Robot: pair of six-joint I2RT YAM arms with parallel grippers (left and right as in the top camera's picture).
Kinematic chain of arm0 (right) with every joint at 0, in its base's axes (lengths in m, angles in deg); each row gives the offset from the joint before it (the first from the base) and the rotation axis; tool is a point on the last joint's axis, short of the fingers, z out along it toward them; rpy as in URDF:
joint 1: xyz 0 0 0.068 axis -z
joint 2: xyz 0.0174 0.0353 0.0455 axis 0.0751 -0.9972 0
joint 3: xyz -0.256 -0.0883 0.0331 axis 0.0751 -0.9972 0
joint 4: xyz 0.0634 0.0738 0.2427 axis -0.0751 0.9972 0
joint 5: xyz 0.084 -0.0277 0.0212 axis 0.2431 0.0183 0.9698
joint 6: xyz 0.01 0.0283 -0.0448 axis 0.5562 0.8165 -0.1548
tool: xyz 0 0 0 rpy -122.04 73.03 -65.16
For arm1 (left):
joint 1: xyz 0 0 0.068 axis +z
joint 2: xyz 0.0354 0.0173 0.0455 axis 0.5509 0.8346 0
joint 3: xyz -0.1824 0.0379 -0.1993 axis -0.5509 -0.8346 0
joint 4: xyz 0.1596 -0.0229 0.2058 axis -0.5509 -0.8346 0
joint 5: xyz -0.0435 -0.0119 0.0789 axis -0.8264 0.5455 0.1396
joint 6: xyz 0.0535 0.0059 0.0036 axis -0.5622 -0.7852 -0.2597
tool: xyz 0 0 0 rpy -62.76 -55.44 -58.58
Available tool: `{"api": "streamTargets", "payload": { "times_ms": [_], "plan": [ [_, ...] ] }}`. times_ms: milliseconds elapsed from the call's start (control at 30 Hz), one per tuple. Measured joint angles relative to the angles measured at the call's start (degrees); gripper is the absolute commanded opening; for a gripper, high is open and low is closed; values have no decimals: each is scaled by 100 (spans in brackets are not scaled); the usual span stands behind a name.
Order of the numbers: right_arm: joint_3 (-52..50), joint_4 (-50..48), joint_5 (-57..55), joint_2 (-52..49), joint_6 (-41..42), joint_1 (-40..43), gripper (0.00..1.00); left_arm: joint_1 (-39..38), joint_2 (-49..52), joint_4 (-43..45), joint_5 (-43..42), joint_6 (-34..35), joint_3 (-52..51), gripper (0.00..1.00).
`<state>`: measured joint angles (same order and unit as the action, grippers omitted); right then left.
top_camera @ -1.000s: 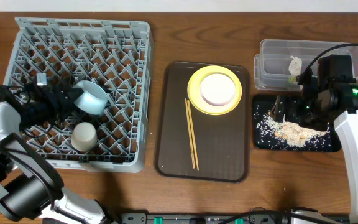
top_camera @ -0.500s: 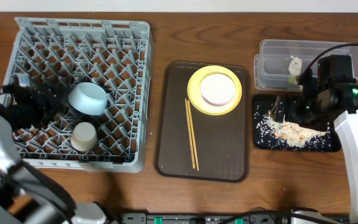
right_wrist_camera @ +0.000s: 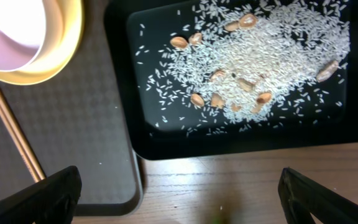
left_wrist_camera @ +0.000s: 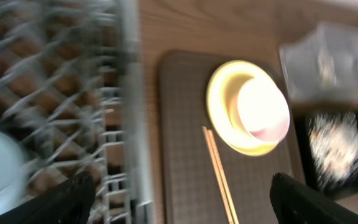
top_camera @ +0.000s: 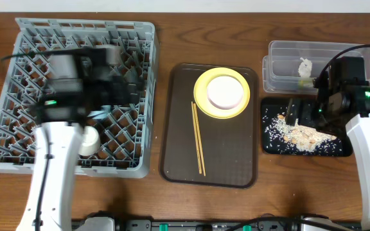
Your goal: Sort waste into correct bins and load items into the dishwasher
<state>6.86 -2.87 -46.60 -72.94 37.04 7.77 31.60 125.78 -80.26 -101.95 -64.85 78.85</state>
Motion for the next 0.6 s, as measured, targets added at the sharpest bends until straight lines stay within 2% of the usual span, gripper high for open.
{"api": "streamTargets", "payload": {
  "times_ms": [100,233,367,500,600],
  "plan": [
    [0,52,-2,0,66,184,99,-990,153,269,658,42,0,92],
    [0,142,-24,0,168,629,99,-1867,623,339,1176,83,170,92],
    [0,264,-66,0,192,1027,99,-2337,1410,-57,1419,87,1067,92],
    [4,319,-81,0,192,1305,99,-2664,2175,-452,1532,101,2424,92],
    [4,358,-85,2,192,1421,99,-2824,2520,-417,1554,87,2983,93]
  ]
}}
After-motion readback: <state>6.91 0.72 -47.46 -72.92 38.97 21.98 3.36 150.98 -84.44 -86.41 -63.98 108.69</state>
